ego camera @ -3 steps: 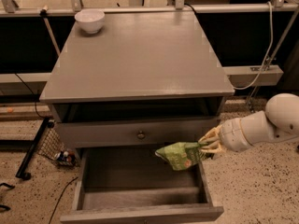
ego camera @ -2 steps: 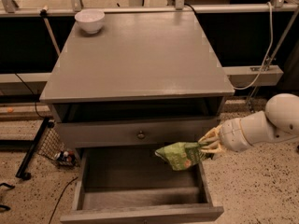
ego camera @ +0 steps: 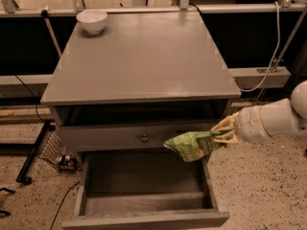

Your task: Pick green jalapeno chip bag from middle drawer and place on counter

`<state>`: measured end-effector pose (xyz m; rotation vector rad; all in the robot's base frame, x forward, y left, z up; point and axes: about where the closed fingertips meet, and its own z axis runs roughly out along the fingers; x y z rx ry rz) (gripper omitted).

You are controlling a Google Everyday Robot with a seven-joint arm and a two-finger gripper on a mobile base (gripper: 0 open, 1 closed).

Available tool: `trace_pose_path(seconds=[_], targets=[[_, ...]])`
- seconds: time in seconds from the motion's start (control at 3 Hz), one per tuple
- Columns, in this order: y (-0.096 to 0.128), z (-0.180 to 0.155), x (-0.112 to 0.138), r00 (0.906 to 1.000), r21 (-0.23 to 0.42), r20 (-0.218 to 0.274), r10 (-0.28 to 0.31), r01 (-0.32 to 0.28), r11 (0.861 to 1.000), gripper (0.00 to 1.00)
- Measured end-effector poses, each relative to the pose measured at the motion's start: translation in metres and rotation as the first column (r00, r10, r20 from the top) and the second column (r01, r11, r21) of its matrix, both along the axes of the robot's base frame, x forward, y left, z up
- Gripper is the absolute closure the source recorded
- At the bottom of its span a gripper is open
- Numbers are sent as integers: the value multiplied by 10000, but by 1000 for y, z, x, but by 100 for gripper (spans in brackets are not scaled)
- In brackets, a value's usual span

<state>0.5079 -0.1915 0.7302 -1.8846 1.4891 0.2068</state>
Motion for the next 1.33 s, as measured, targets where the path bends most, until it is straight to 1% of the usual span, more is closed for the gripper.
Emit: trace_pose_path(seconds=[0.33,0.67,1.0,1.33], targets=[[-8,37,4,9976,-159,693,-9,20,9999,100],[-11,66,9,9935,-261,1122,-206,237,9994,100],[-8,92,13,9883,-446,1491,-316,387,9983,100],[5,124,26,9833,-985,1821,-49,232,9949,100]])
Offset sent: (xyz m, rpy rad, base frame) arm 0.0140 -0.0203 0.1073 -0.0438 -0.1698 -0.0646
